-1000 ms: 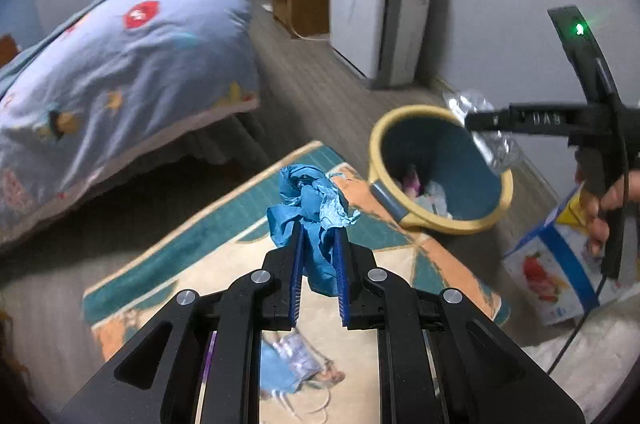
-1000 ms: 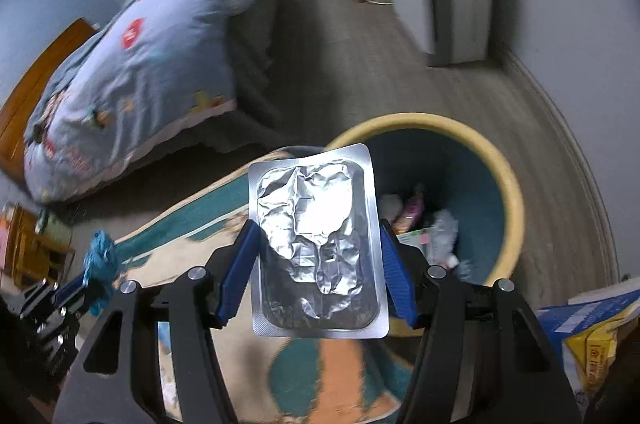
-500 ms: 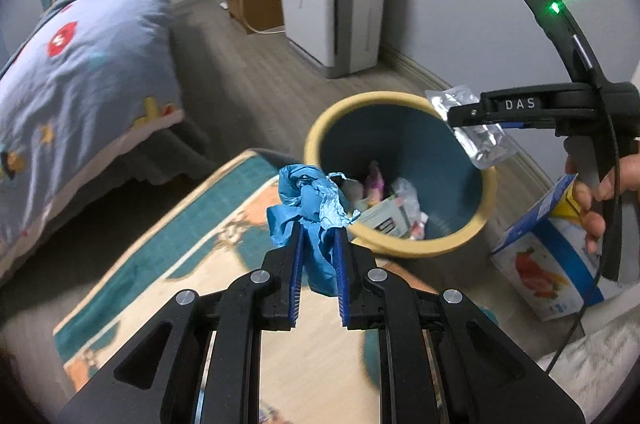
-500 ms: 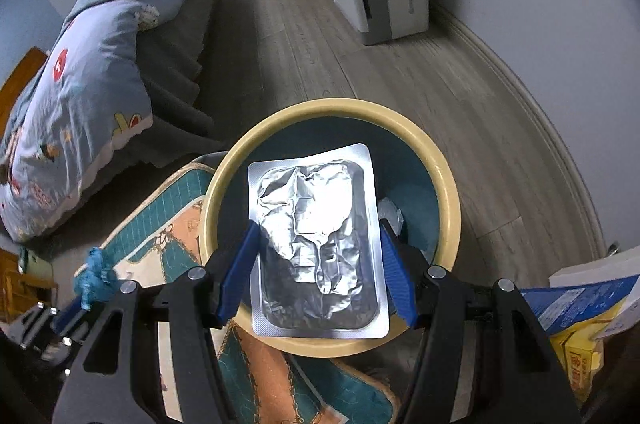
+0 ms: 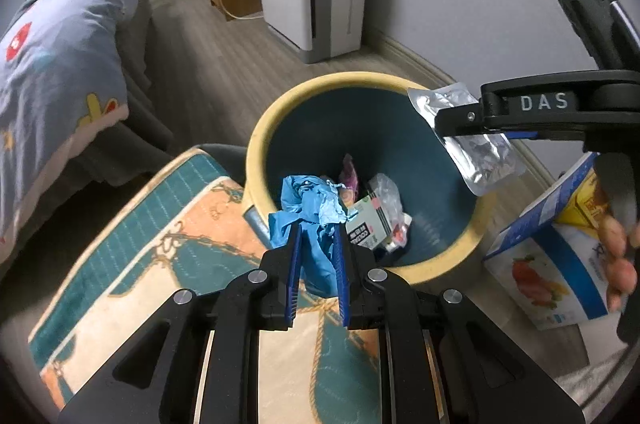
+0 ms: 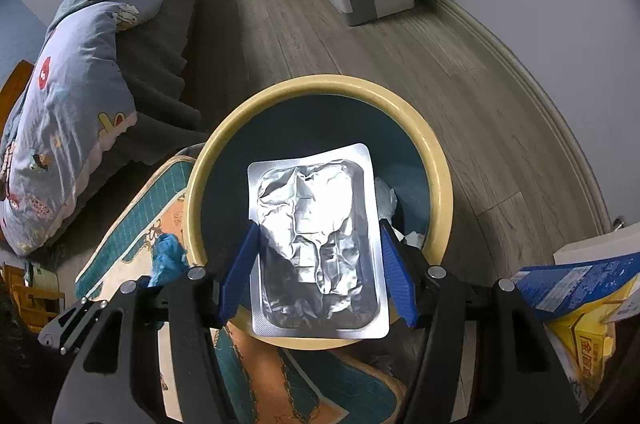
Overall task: Collect trash
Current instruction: 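Carry the foil pack and blue glove over the trash bin, then open both tools to drop the foil pack and glove into the bin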
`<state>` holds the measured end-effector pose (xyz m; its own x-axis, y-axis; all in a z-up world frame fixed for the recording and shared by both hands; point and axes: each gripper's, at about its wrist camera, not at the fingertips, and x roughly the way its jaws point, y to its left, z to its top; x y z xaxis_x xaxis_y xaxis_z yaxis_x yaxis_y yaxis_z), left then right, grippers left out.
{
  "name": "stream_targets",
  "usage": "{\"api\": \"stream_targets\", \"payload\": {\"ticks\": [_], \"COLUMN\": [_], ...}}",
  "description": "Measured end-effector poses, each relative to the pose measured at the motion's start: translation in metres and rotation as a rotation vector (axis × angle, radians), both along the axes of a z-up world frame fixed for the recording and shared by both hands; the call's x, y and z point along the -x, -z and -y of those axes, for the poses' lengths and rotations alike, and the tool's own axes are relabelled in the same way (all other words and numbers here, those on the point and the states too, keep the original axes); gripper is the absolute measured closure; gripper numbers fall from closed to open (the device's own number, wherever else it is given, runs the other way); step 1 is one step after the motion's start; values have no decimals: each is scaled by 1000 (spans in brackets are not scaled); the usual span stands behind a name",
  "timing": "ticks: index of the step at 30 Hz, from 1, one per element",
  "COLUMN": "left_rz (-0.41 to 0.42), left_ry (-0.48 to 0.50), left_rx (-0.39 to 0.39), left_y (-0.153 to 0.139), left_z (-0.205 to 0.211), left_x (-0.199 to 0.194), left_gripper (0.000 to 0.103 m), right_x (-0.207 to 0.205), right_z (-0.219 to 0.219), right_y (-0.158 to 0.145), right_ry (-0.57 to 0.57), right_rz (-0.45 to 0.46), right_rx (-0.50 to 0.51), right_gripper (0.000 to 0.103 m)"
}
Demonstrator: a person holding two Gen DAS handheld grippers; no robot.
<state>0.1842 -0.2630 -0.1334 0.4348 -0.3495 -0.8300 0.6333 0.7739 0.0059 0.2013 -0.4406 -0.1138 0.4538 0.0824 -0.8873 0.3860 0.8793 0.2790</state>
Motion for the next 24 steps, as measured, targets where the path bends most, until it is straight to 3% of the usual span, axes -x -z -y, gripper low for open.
{"api": "stream_targets", "payload": {"ticks": [6,7,10,11,18,24], "left_rz": [27,36,69,80,89,119], "left_ry": [-40,-48,-59,-61,-94,-114], "left_rx": [63,76,82,79,40,3], "left_y": [-6,-8,-11,-12,-12,-17], "left_z": [4,3,1,0,-9,-26], "left_x": [-7,-7,-6,-6,-5,-1], "left_gripper": [87,80,40,35,15,10], "right_x": [1,2,5,5,4,6], "right_z": [4,5,9,10,11,4], "right_y": [-10,-12,-19,-20,-17,-22], "right_ry": [26,31,47,53,61,54], "right_rz": [87,105,142,144,109,98], "right_rx": [-40,-51,-43,-37,-40,-46], "right_gripper": [43,43,24,22,10,6]}}
